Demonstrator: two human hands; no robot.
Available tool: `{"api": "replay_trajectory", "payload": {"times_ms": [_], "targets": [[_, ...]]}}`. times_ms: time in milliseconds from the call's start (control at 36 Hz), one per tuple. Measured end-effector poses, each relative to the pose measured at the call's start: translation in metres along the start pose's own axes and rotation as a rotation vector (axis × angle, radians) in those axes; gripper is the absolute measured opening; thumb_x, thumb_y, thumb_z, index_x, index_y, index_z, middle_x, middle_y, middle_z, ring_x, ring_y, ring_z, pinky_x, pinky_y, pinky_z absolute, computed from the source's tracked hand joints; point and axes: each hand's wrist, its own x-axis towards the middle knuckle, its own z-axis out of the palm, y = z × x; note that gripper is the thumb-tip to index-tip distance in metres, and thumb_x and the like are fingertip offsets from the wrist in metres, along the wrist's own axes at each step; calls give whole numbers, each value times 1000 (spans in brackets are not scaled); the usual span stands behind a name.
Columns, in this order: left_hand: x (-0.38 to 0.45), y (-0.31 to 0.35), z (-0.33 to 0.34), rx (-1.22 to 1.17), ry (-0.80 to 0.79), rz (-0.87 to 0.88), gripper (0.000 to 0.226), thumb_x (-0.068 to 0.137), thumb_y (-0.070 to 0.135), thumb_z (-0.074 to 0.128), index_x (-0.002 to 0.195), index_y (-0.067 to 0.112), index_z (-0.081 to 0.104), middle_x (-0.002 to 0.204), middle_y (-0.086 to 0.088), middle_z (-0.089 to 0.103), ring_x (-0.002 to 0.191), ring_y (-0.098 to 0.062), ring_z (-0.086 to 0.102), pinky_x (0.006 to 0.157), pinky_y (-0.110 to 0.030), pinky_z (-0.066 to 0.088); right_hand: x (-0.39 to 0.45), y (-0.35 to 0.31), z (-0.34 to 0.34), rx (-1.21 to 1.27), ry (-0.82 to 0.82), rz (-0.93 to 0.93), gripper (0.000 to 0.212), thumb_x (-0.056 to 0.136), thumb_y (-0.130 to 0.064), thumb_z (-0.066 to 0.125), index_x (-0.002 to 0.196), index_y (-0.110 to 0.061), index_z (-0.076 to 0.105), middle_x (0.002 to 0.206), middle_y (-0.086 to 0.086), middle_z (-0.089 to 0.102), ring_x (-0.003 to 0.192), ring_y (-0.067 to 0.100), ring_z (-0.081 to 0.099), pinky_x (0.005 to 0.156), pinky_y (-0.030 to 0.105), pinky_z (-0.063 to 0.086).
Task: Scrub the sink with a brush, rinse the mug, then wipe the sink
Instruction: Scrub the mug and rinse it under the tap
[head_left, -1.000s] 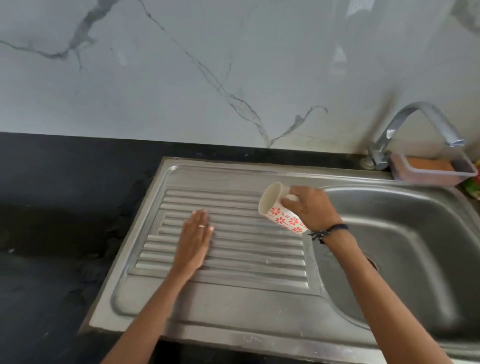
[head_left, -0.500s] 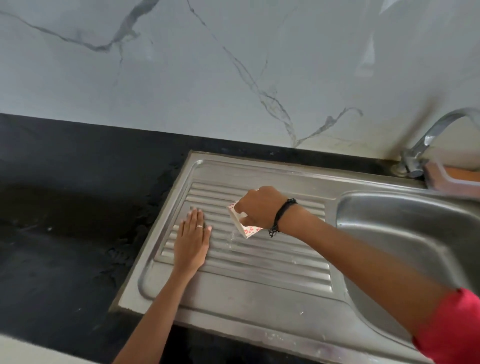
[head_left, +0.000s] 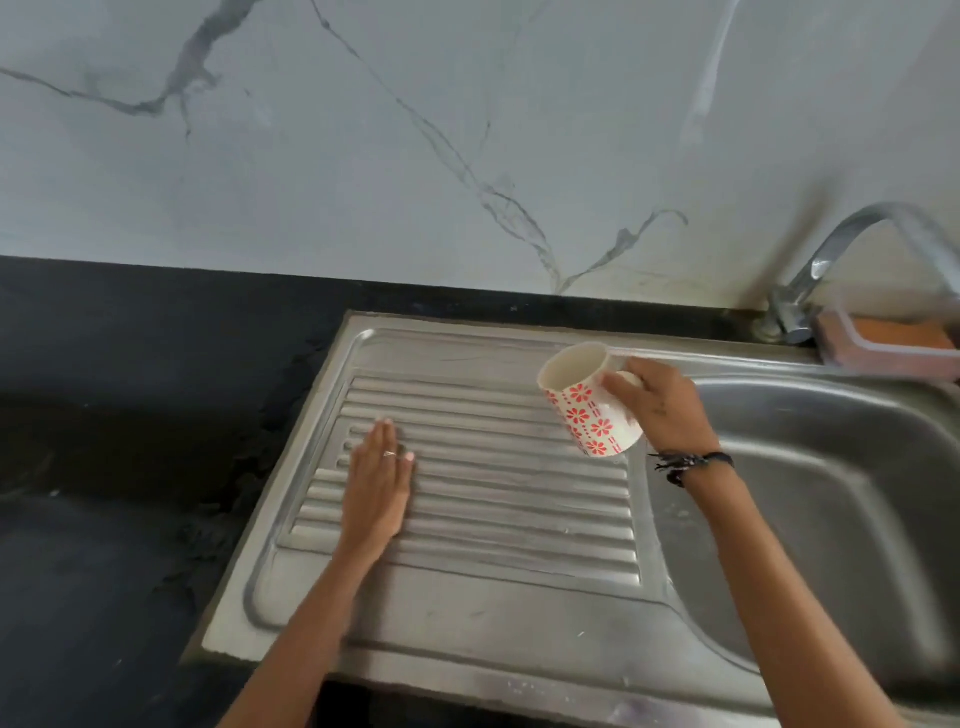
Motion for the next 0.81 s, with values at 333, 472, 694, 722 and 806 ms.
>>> {"api": "replay_trajectory", "payload": {"times_ms": [333,472,694,722,806], "targets": [[-18,136,51,-29,-200,173,60,94,34,21,140,-2,36,148,-17,35,137,-26,34,116,-31,17,-27,50,-32,99,239,155,39,93,-18,54,56,-16,40,58,0,47,54,12,40,48,23,27],[-36,226,71,-87,-386,416,56,94,33,27,140,3,40,146,-10,39,135,-18,39,111,-35,27,-37,60,-45,99,279,157,40,93,-20,54,56,-18,39,58,-2,47,54,10,40,49,23,27],[-18,171,48,-143,-218,345,54,103,35,15,149,10,5,152,2,-6,142,-7,-6,109,-13,-15,-53,68,-64,148,344,194,38,92,-17,54,58,-19,40,58,-6,45,54,8,39,48,22,28],[-14,155,45,-127,-190,268,57,100,37,15,149,8,8,154,-1,-1,143,-10,-3,112,-15,-13,-53,69,-64,158,347,197,38,92,-16,54,57,-19,40,58,-6,45,54,8,39,49,23,27],[-4,121,38,-38,-114,50,67,93,39,15,146,0,19,155,-13,15,145,-22,13,118,-31,3,-56,71,-62,176,353,207,39,92,-15,54,56,-20,38,58,-5,44,54,9,38,49,22,26]]}}
